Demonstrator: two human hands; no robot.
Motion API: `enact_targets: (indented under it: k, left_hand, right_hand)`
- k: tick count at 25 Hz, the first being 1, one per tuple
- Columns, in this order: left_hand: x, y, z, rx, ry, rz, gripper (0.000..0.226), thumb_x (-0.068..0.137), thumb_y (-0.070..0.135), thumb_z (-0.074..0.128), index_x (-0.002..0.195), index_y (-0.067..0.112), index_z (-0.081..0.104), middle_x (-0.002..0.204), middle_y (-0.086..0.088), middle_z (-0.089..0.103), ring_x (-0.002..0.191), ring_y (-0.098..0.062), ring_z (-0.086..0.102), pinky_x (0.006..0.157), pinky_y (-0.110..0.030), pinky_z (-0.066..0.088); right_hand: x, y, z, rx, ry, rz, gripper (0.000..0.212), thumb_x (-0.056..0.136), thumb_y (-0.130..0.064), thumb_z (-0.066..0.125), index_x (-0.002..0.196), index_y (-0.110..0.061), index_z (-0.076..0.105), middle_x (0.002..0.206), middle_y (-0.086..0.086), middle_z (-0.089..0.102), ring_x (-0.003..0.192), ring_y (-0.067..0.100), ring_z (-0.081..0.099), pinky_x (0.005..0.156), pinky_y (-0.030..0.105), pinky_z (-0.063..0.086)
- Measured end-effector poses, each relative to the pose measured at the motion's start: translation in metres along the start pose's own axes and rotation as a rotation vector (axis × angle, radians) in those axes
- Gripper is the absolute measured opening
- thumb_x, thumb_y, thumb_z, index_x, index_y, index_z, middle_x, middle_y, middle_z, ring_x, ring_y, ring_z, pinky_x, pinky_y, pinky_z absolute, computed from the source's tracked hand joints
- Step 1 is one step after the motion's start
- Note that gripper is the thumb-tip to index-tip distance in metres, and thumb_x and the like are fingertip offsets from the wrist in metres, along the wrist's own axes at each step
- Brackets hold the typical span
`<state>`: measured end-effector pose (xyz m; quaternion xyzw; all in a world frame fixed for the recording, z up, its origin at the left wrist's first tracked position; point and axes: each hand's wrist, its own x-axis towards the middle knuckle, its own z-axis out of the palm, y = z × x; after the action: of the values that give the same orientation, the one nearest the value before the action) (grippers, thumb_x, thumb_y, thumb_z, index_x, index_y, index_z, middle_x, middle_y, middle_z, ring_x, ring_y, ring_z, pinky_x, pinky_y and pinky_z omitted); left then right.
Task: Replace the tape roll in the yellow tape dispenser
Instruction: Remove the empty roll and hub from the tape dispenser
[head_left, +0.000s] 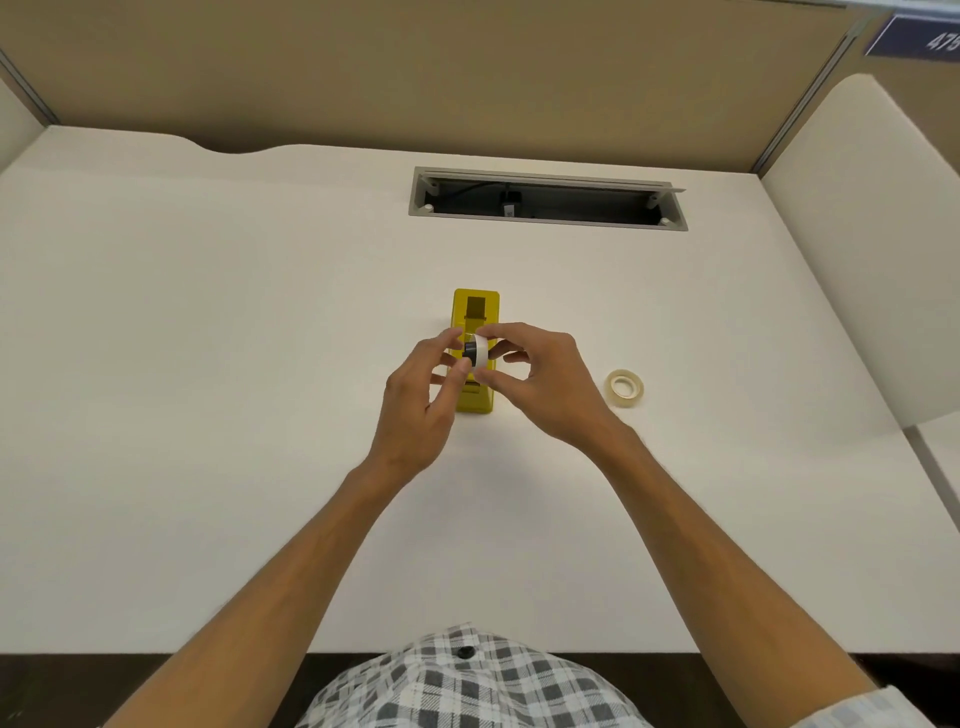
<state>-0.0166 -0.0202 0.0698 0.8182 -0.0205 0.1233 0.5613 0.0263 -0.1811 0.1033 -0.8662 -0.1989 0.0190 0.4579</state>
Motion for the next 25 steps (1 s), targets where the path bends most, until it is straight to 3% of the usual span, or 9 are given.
enact_targets:
  k: [8, 20, 25]
  left_hand:
    - [-0.016, 0.016, 0.000, -0.183, -0.011, -0.129, 0.032, 0.096, 0.018, 0.056, 0.128, 0.014, 0.062, 0.118, -0.003, 0.070, 0.107, -0.017, 0.068, 0.095, -0.039, 0.054]
    - [-0.028, 0.031, -0.010, -0.058, -0.003, -0.095, 0.026, 0.098, 0.022, 0.052, 0.123, 0.023, 0.059, 0.110, 0.013, 0.067, 0.105, -0.006, 0.065, 0.090, -0.038, 0.057]
    - [-0.034, 0.033, -0.009, -0.033, 0.004, -0.087, 0.028, 0.098, 0.025, 0.052, 0.124, 0.023, 0.060, 0.114, 0.007, 0.069, 0.107, -0.012, 0.064, 0.087, -0.043, 0.057]
  right_hand:
    - [-0.024, -0.013, -0.009, 0.070, 0.018, -0.040, 0.039, 0.082, -0.013, 0.078, 0.119, -0.012, 0.067, 0.110, -0.001, 0.071, 0.095, 0.008, 0.067, 0.092, 0.028, 0.054]
    - [-0.042, -0.015, -0.028, -0.023, 0.062, -0.060, 0.038, 0.080, -0.021, 0.079, 0.116, -0.021, 0.067, 0.112, -0.013, 0.068, 0.097, 0.004, 0.064, 0.081, 0.026, 0.057]
    - [-0.051, -0.016, -0.028, -0.010, 0.066, -0.070, 0.037, 0.080, -0.023, 0.079, 0.115, -0.022, 0.067, 0.112, -0.012, 0.067, 0.099, 0.005, 0.064, 0.081, 0.025, 0.055]
